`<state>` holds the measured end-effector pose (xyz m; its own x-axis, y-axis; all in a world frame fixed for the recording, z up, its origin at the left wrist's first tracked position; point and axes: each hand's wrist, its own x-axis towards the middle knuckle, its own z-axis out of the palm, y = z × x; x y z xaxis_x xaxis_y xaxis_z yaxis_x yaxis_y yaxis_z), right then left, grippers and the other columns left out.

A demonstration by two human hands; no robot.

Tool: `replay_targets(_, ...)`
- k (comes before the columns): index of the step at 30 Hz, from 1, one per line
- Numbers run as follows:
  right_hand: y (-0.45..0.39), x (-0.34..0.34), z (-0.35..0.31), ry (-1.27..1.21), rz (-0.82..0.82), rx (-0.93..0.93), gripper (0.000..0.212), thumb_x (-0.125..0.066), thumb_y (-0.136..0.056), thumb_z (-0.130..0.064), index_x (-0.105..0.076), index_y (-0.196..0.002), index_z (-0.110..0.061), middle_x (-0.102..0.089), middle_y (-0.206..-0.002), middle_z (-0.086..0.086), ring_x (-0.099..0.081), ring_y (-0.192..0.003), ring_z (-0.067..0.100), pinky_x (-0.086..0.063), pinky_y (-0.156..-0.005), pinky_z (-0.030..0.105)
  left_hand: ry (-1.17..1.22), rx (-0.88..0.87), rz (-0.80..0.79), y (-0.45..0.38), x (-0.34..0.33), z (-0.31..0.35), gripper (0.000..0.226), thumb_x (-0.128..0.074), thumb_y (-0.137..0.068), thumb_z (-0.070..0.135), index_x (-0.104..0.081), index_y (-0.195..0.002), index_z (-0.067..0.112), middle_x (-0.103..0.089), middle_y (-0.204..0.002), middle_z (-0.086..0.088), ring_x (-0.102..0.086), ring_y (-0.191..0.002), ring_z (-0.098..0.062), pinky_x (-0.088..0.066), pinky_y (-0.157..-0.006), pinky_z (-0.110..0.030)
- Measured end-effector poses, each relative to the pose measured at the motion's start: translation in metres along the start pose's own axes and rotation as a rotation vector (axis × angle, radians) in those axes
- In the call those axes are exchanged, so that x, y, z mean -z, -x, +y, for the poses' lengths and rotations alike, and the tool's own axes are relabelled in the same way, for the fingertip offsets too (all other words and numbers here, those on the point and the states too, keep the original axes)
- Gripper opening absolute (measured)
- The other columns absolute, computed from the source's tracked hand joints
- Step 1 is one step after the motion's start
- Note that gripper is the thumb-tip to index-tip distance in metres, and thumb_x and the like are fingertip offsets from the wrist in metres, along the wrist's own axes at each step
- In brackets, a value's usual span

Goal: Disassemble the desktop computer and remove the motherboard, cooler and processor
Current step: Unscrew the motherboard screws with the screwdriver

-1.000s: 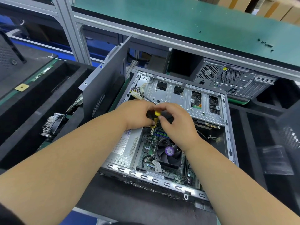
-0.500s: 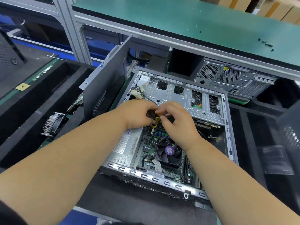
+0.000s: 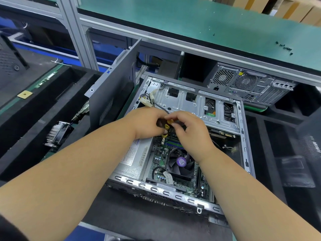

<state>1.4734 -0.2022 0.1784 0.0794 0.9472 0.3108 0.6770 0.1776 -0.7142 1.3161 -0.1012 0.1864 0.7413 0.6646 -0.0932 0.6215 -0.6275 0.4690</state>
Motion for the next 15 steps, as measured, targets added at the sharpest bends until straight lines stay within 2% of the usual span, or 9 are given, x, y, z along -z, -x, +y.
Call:
replay_targets(5, 0.0015, 0.0005, -0.0009, 0.004, -0.001, 0.025, 0.030, -0.060, -0.088, 0.002, -0.072, -0.105, -0.020, -0.065, -0.102, -0.011, -0.058, -0.095, 0.004, -0.048, -0.087, 0.022, 0.006, 0.005, 0.011, 0.0007, 0.0007, 0.0005, 0.016, -0.069, -0.078, 0.040, -0.062, -0.093, 0.039, -0.067, -0.085, 0.013, -0.062, -0.081, -0.009, -0.050, -0.072, -0.029)
replay_targets(8, 0.0032, -0.0028, -0.0016, -0.019, 0.015, 0.062, 0.022, -0.070, -0.086, -0.008, -0.071, -0.105, -0.019, -0.060, -0.106, -0.008, -0.058, -0.099, 0.005, -0.047, -0.085, 0.019, -0.007, 0.004, 0.010, 0.0004, -0.0002, 0.0010, 0.016, -0.068, -0.076, 0.044, -0.061, -0.088, 0.036, -0.065, -0.080, 0.011, -0.061, -0.077, -0.011, -0.048, -0.067, -0.028)
replay_targets(12, 0.0010, -0.0062, 0.0008, 0.090, 0.037, 0.007, 0.017, -0.077, -0.083, -0.020, -0.069, -0.097, -0.019, -0.057, -0.095, -0.009, -0.052, -0.089, 0.004, -0.041, -0.080, 0.014, -0.066, -0.007, 0.016, 0.0004, -0.0007, 0.0017, 0.023, -0.065, -0.074, 0.049, -0.062, -0.086, 0.030, -0.063, -0.076, 0.008, -0.060, -0.074, -0.012, -0.046, -0.063, -0.026)
replay_targets(15, -0.0001, -0.0050, 0.0017, 0.112, 0.014, 0.018, 0.017, -0.072, -0.086, -0.013, -0.069, -0.102, -0.018, -0.060, -0.098, -0.009, -0.052, -0.093, 0.002, -0.038, -0.083, 0.009, -0.041, -0.010, 0.005, 0.0013, 0.0006, 0.0026, 0.020, -0.067, -0.075, 0.049, -0.060, -0.086, 0.034, -0.063, -0.077, 0.012, -0.059, -0.075, -0.008, -0.042, -0.062, -0.024)
